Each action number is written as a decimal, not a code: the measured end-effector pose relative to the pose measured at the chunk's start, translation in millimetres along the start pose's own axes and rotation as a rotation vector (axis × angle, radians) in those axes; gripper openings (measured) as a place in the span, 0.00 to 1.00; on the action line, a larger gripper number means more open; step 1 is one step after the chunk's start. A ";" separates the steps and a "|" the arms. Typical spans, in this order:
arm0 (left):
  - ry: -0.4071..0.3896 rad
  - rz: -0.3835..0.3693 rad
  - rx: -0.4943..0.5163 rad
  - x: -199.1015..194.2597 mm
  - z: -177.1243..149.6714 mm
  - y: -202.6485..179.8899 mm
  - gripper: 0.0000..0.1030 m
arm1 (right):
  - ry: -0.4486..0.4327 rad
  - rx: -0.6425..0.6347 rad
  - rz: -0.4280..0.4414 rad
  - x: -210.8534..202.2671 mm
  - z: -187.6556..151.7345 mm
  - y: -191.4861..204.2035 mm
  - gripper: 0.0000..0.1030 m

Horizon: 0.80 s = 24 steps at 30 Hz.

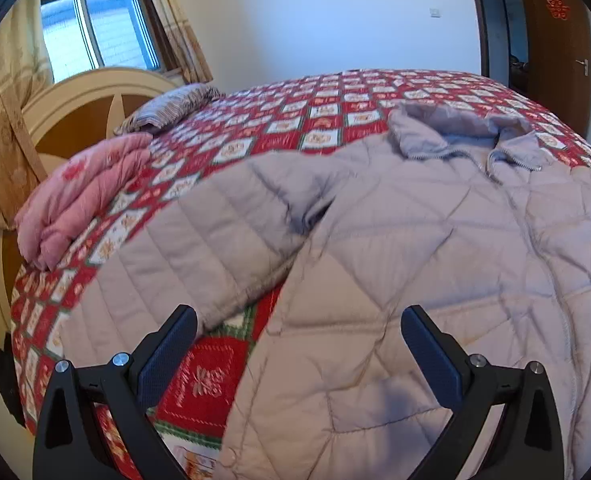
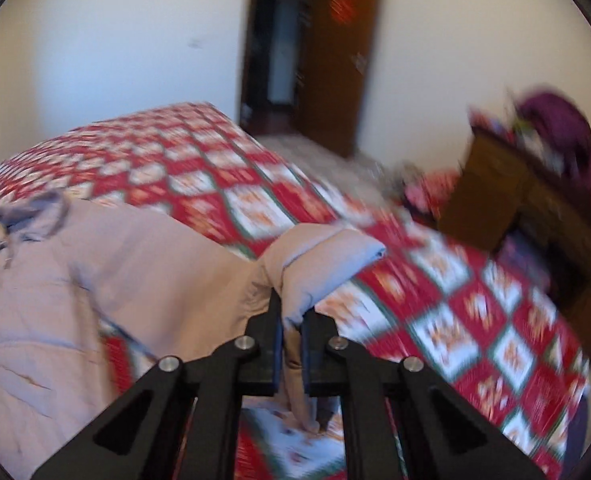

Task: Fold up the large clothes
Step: 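Grasp a jacket sleeve with the right tool and fold it across the body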

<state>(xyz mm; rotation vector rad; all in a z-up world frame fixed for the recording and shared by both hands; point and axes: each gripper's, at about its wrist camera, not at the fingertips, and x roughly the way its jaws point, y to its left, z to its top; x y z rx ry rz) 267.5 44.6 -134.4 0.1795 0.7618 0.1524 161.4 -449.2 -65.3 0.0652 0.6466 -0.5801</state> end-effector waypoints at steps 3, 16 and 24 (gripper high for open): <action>-0.022 -0.011 0.003 -8.5 11.0 0.3 0.99 | -0.072 -0.099 0.057 -18.6 20.2 53.5 0.08; -0.004 -0.048 -0.045 5.9 33.6 0.2 0.99 | -0.136 -0.332 0.247 -14.4 -2.7 232.0 0.08; 0.035 -0.022 -0.053 21.6 29.6 2.3 0.99 | -0.085 -0.373 0.400 -5.4 -38.4 286.5 0.19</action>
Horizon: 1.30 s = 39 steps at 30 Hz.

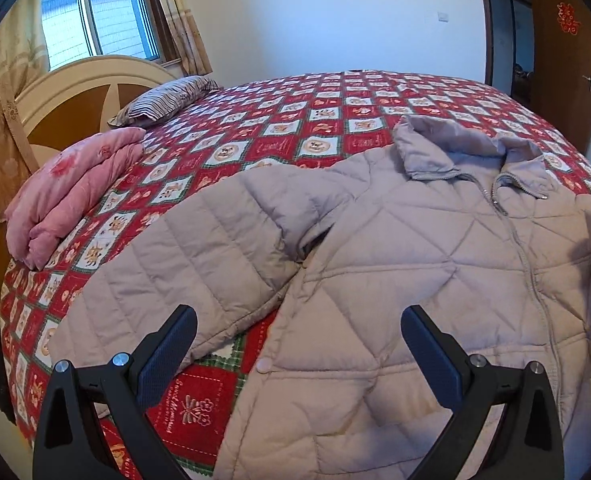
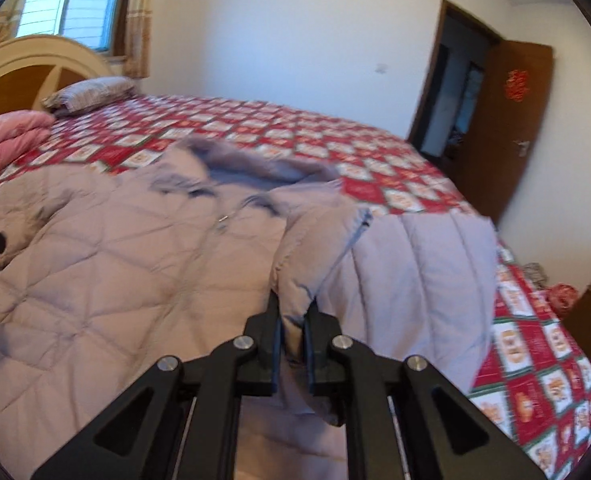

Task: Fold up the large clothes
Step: 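Grasp a jacket sleeve with the right tool and fold it across the body, then grasp the other sleeve with the left tool and fold it across the body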

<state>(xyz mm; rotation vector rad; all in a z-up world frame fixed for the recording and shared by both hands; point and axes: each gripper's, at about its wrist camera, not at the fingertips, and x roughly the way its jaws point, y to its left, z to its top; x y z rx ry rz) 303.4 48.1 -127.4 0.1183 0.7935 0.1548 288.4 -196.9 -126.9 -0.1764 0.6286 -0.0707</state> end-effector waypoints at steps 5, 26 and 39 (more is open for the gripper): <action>-0.019 -0.004 -0.002 -7.1 10.8 -4.5 0.99 | -0.009 -0.004 0.082 -20.1 -11.0 5.0 0.64; 0.120 -0.408 0.187 0.9 13.6 -215.0 0.83 | 0.082 0.135 0.012 -50.4 -77.5 -73.0 0.79; -0.025 -0.408 0.261 -26.3 24.0 -190.1 0.11 | 0.136 0.192 0.000 -34.5 -105.0 -86.9 0.84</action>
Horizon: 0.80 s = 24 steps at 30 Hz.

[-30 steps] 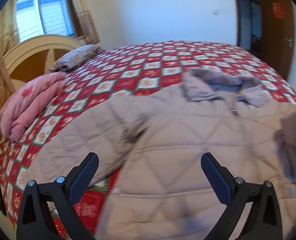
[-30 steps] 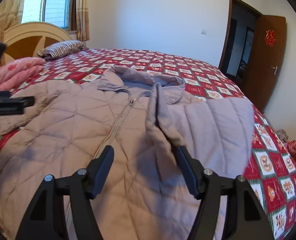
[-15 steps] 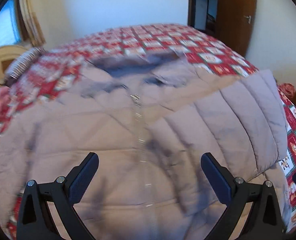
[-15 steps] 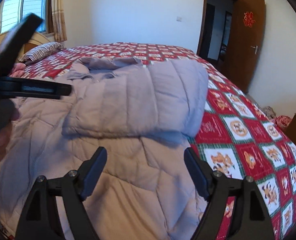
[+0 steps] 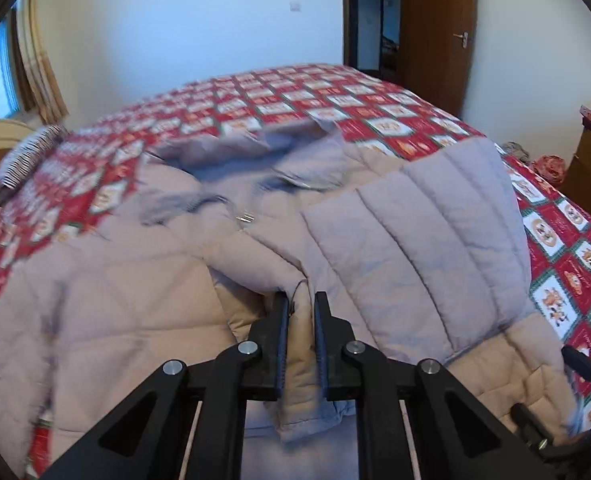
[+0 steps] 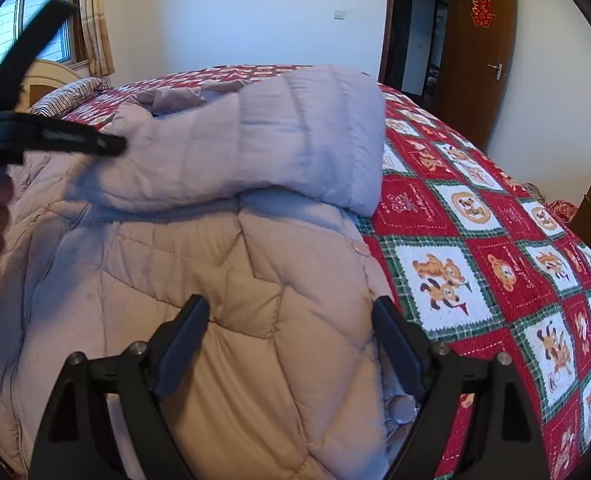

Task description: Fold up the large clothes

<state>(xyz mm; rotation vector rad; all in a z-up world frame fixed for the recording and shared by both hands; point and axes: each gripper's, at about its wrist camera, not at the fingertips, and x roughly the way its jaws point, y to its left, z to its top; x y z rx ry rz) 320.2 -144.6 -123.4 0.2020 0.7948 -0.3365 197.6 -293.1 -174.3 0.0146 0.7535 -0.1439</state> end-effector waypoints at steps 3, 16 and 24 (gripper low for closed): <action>-0.018 0.043 0.013 -5.9 -4.4 15.4 0.12 | 0.002 0.005 0.000 1.9 -3.2 -0.7 0.85; 0.040 0.196 0.032 32.1 -36.2 40.4 0.17 | 0.047 -0.012 0.027 9.0 -6.7 -0.3 0.88; -0.105 0.221 -0.137 -9.8 -4.8 63.8 0.76 | 0.023 0.009 0.037 -12.0 27.0 -15.4 0.64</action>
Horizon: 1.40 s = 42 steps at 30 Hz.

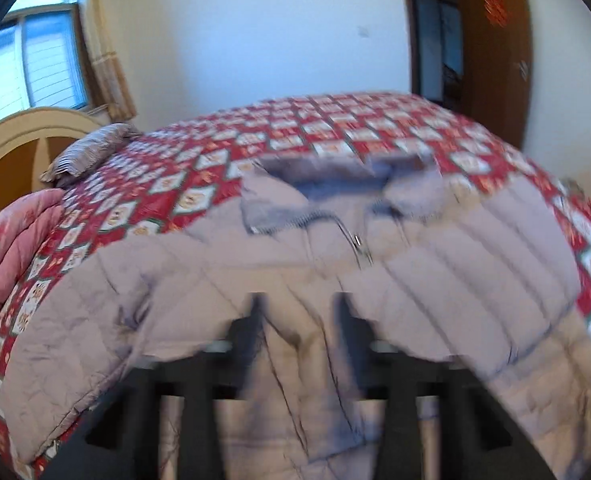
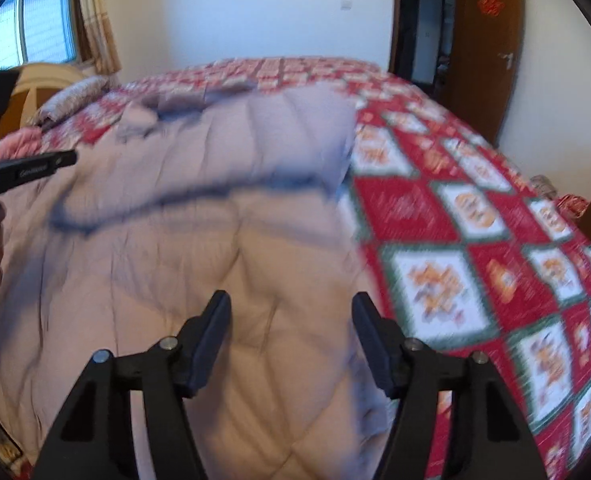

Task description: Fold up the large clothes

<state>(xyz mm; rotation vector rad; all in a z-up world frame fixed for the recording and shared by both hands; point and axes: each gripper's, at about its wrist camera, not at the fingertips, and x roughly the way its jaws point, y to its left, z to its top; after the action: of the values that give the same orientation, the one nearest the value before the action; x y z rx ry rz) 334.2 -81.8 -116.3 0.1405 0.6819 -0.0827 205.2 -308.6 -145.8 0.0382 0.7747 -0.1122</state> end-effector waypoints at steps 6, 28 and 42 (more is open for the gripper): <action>0.027 0.034 -0.027 30.2 6.3 -26.1 0.91 | 0.027 0.008 -0.101 49.4 48.7 -1.1 0.65; 0.117 0.057 -0.018 78.0 1.9 -50.5 0.91 | -0.214 0.105 0.031 58.9 115.1 -22.2 0.49; 0.144 0.164 0.001 101.8 -22.3 -36.4 0.93 | 0.026 -0.048 0.015 166.2 103.7 11.0 0.50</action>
<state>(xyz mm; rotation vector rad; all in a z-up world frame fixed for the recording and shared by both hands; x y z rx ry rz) 394.6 -117.3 -201.6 0.2045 0.8110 0.0849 396.5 -320.0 -188.1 0.0003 0.8031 -0.0788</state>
